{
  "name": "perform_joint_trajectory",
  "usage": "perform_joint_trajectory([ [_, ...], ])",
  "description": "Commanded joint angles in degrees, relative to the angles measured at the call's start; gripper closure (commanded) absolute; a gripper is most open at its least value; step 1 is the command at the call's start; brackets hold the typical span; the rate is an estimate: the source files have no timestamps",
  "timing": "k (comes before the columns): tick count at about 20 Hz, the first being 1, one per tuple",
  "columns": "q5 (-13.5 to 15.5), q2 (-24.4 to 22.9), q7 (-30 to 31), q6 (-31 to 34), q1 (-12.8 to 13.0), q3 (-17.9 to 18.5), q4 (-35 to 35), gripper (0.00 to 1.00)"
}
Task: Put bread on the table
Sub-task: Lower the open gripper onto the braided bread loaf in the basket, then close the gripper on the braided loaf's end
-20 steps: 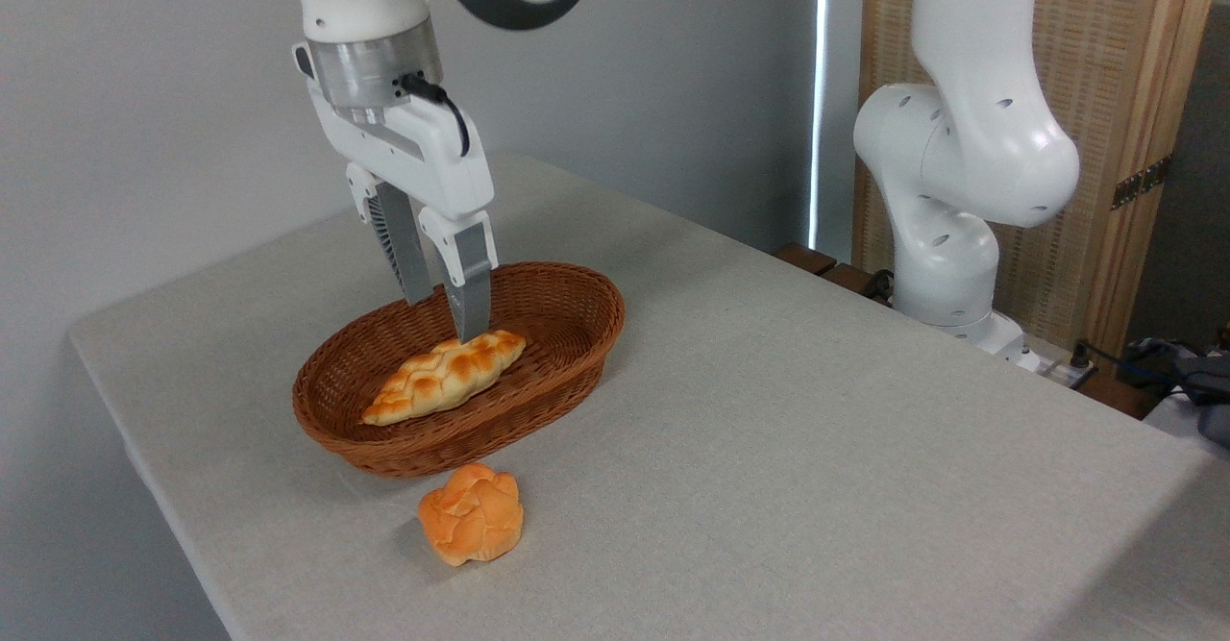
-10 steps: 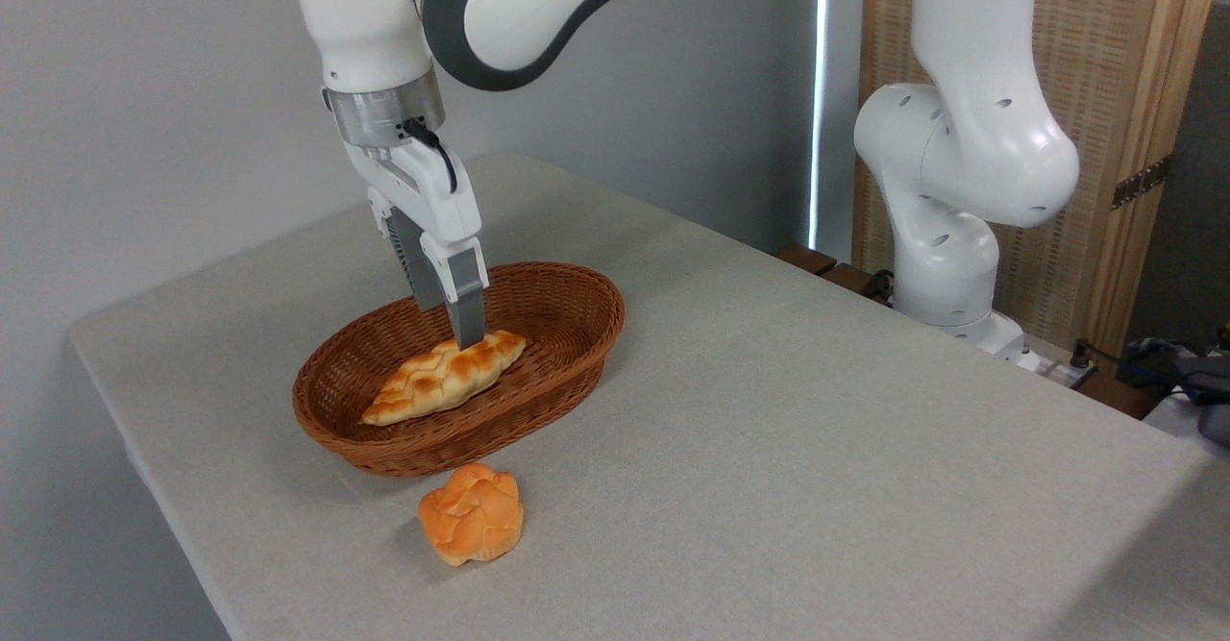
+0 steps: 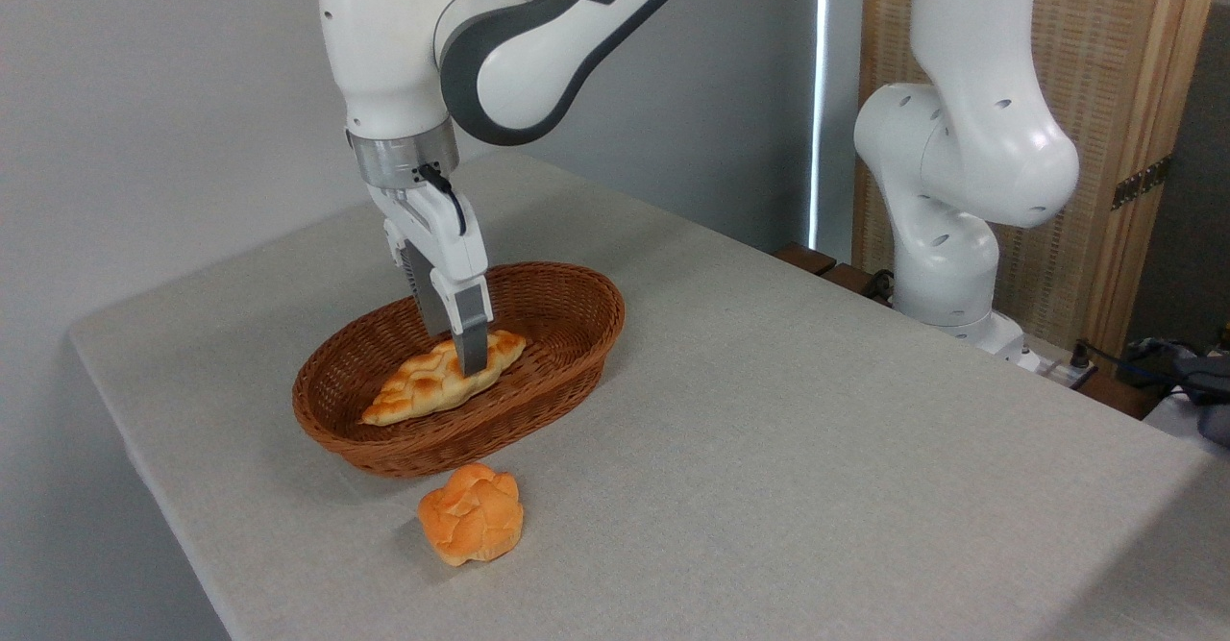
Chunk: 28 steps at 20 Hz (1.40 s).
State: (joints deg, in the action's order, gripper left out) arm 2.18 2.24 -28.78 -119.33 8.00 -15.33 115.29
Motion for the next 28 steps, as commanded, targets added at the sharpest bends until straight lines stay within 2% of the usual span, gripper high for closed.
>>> perform_joint_trajectory([
  [1,-0.2,0.0,-0.1,-1.8,0.4,0.3,0.7,0.00],
  [3,-0.8,0.0,-0.4,-1.8,0.4,0.3,0.7,0.00],
  [7,-4.5,0.4,-0.4,-1.9,1.1,0.3,1.2,0.00],
  [16,-4.8,1.4,-0.4,-2.7,1.2,0.3,1.3,0.02],
  [19,-4.8,2.1,-0.5,-3.0,1.2,0.3,1.3,0.14],
  [22,-4.8,2.4,-0.5,-4.1,1.2,0.3,1.3,0.34],
  [24,-4.7,2.4,-0.5,-4.2,1.2,0.3,1.3,0.52],
  [25,-4.7,2.4,-0.5,-4.2,1.2,0.3,1.3,0.56],
  [28,-4.7,2.4,-0.7,-4.2,1.2,0.3,1.3,0.57],
])
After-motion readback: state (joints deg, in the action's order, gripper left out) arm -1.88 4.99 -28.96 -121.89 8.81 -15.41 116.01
